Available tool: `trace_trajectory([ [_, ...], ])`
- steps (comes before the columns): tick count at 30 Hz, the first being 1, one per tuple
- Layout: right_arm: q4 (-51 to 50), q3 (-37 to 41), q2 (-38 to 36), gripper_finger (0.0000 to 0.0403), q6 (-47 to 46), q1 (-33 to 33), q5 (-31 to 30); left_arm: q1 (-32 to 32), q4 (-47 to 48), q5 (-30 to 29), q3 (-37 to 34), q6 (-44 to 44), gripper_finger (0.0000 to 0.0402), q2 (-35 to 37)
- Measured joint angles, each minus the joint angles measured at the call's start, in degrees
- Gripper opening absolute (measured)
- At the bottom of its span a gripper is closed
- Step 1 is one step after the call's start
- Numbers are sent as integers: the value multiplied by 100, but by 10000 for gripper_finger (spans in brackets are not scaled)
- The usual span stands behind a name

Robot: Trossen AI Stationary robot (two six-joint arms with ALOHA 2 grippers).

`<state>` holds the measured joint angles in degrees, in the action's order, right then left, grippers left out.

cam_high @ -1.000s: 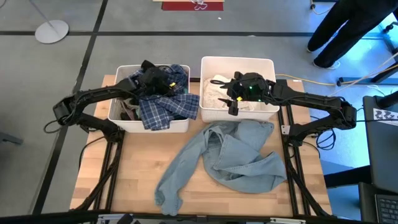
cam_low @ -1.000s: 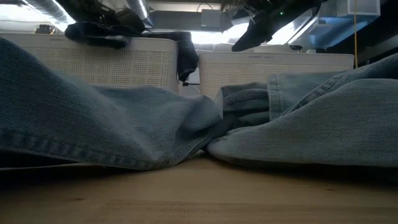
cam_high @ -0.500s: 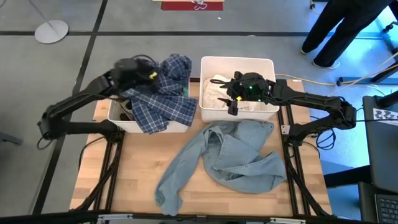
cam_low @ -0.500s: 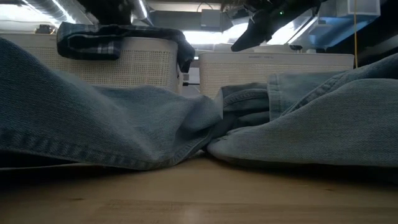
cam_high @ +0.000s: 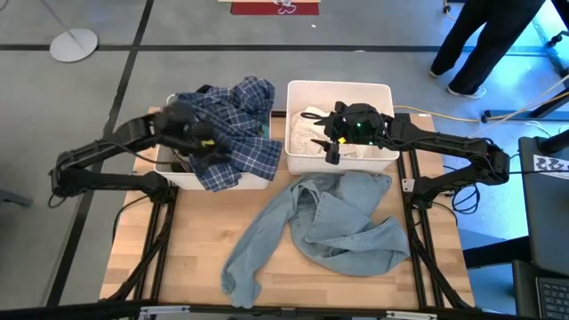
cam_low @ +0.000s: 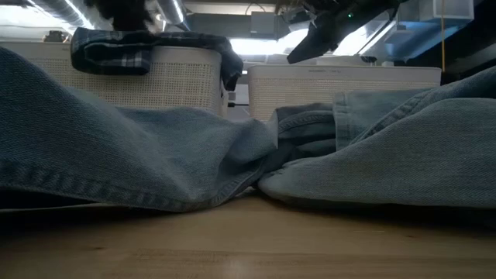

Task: Sort clothes
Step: Put the blue checkered shirt into the left white bin

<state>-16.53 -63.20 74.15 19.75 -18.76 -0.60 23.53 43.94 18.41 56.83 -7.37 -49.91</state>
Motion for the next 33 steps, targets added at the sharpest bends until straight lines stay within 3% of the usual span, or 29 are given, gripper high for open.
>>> trace_trajectory([
  [3, 7, 0, 0, 253, 0, 0, 0, -97, 218, -547, -271, -59, 159, -170],
  [9, 22, 0, 0, 253, 0, 0, 0, -82, -79, -3302, -553, -115, 159, -497],
  [11, 21, 0, 0, 253, 0, 0, 0, -34, -96, -3715, -624, -123, 159, -638],
  [17, 1, 0, 0, 253, 1, 0, 16, -15, 111, -3014, -860, -100, 159, -1133],
  [22, 2, 0, 0, 253, 2, 0, 15, -57, 279, -2976, -907, -109, 159, -1334],
  [33, -2, 0, 0, 253, 2, 0, 17, -108, 1012, -2820, 190, 217, 159, -710],
])
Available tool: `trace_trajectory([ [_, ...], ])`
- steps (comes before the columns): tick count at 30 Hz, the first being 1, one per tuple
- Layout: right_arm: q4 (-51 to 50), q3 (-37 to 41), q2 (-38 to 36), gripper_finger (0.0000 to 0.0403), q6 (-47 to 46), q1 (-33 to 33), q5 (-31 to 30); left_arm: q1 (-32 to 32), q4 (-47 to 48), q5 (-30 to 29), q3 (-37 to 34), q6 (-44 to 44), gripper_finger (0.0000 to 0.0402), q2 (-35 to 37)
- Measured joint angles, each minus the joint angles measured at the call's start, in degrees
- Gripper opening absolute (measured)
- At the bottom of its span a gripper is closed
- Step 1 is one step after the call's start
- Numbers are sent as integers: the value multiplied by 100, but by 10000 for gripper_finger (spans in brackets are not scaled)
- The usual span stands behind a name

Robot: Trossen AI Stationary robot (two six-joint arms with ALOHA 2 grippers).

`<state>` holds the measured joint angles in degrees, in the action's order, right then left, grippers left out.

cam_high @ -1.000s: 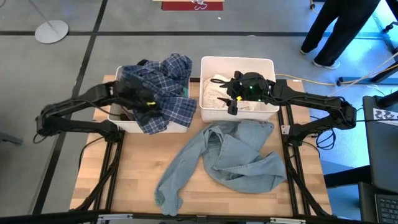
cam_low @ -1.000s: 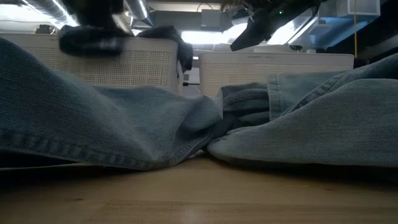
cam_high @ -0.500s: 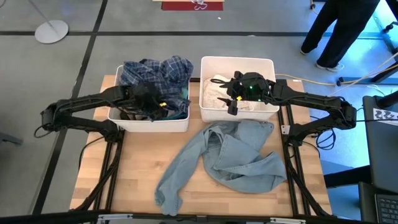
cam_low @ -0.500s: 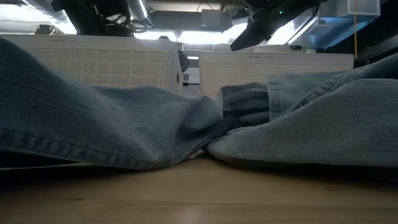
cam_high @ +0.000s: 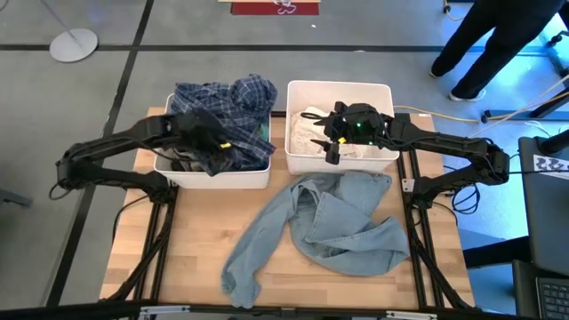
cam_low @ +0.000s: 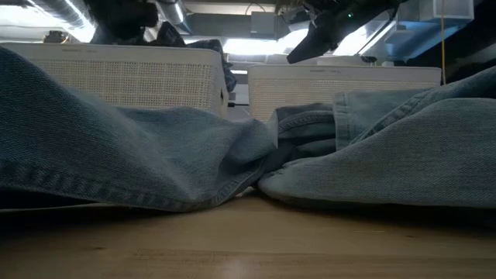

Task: Sort clothes
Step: Put the blue checkered shirt into the left white bin

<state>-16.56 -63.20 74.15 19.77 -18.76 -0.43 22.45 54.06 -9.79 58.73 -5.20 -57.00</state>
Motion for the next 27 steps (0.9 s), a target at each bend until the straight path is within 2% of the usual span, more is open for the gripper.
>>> trace_trajectory([
  [6, 0, 0, 0, 253, 0, -1, 0, 3, 53, -53, 438, 91, 159, 318],
  [10, 2, 0, 0, 253, 0, 0, 0, 1, -903, -46, 471, 133, 159, 508],
  [14, 2, 0, 0, 253, 0, -2, 0, -51, -1741, 687, 385, 391, 159, 460],
  [18, 2, 0, 0, 253, 0, 0, 0, -169, -2005, 1252, 196, 462, 159, 231],
  [22, 4, 0, 0, 253, 0, -2, 0, -235, -2074, 1253, -114, 482, 159, -115],
  [27, -7, 0, 0, 253, -7, -1, 1, -237, -1541, 721, -547, 329, 159, -499],
])
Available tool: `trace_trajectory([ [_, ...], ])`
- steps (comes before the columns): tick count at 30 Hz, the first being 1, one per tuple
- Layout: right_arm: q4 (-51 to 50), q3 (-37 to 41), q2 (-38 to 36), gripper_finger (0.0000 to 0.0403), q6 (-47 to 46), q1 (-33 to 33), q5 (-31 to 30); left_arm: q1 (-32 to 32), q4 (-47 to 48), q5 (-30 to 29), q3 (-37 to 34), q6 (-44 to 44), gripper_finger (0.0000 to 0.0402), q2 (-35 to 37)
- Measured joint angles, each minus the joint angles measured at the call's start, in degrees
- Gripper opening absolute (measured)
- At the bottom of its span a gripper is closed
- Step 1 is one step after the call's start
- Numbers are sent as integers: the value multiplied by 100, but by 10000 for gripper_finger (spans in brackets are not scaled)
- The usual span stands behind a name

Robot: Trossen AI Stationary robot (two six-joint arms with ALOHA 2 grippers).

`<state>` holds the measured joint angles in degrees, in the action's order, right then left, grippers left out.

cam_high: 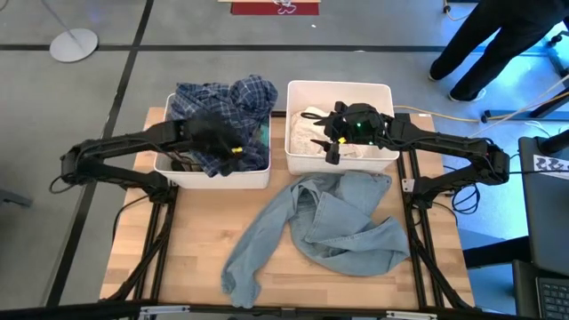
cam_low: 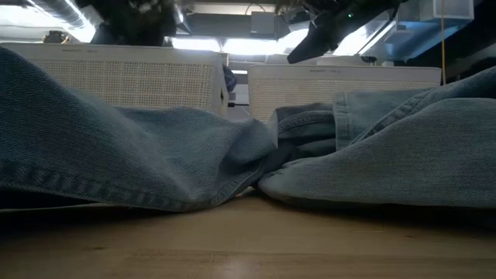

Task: Sort clothes
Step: Put the blue checkered shirt into the left white bin, then put the light blue pants into the left white bin

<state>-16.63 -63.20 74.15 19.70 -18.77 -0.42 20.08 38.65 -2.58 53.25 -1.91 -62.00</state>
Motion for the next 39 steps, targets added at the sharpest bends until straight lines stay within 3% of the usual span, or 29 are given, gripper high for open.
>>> trace_trajectory([
  [7, 39, 0, 0, 253, -1, 1, 1, -1, 153, -230, -222, -188, 159, -196],
  [17, 40, 0, 0, 253, 2, 1, -89, -59, 287, -689, 852, 444, 159, 189],
  [23, -423, -156, -84, 253, -105, 33, -348, -179, 153, -729, 1121, 476, 159, 652],
  [27, -1118, -534, -281, 253, -351, 333, -362, -782, -102, -691, 963, 377, 159, 915],
  [33, -1325, -635, -580, 253, -604, 1285, -499, -2058, -633, -712, 604, 166, 159, 897],
  [39, -1962, -634, -621, 253, -1341, 2302, -608, -3032, -1198, -1140, 83, -137, 159, 811],
])
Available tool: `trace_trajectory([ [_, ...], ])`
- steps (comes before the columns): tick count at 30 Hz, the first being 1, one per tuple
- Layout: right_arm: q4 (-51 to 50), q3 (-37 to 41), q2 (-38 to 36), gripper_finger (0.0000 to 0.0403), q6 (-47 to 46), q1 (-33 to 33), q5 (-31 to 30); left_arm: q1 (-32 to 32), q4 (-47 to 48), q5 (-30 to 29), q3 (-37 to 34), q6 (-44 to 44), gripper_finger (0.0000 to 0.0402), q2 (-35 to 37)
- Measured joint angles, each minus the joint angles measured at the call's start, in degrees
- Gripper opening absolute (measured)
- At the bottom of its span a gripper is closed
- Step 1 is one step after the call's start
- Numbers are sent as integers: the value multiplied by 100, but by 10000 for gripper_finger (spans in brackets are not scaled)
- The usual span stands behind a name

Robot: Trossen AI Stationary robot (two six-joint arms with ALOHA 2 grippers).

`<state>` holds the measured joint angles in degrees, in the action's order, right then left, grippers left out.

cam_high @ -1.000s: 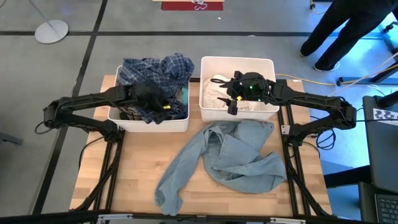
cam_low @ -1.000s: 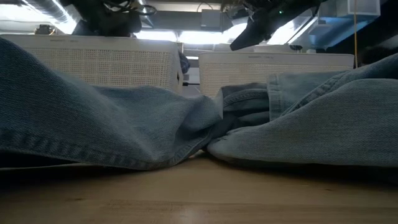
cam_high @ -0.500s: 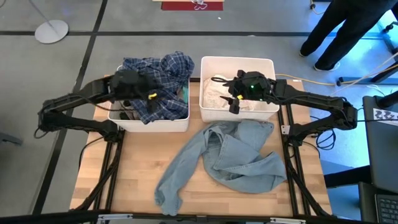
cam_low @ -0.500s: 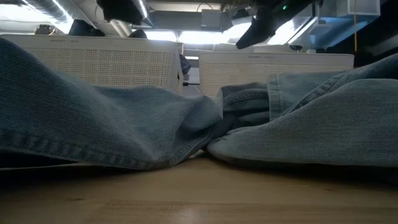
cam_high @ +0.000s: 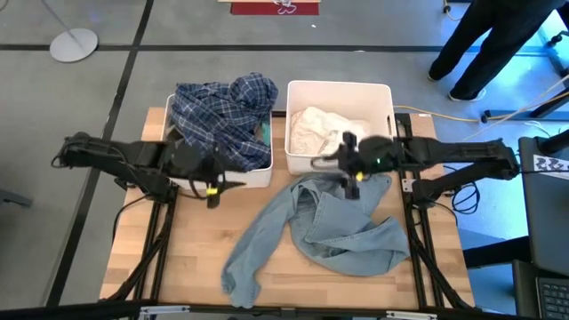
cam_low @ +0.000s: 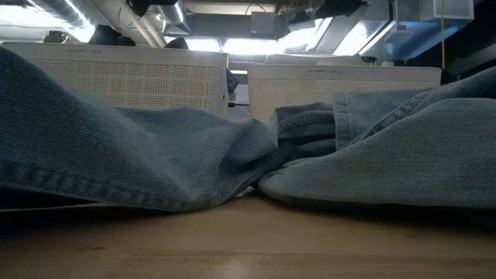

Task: Sort clothes
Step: Put the light blue pants into the left white bin

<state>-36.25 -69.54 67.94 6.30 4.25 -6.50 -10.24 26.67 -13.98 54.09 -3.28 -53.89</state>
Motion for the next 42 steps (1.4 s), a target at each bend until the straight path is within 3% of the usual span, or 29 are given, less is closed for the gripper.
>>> trace_trajectory([
  [7, -205, 2, 26, 253, -1120, 1336, -156, -834, -739, -246, -651, -294, 159, -11],
  [18, -304, 257, 600, 253, -2717, 2802, -1643, -1195, -1963, -429, -1632, -1008, 159, -382],
  [28, -304, 291, 887, 253, -4204, 3140, -1645, -1281, -2519, -706, -1701, -1865, 159, -1588],
  [34, -306, 291, 887, 253, -4200, 3136, -1817, -1270, -2923, -725, -1701, -1771, 159, -2332],
  [42, -286, 291, 887, 253, -4022, 2998, -2415, -1134, -2989, -737, -1699, -1716, 159, -2476],
])
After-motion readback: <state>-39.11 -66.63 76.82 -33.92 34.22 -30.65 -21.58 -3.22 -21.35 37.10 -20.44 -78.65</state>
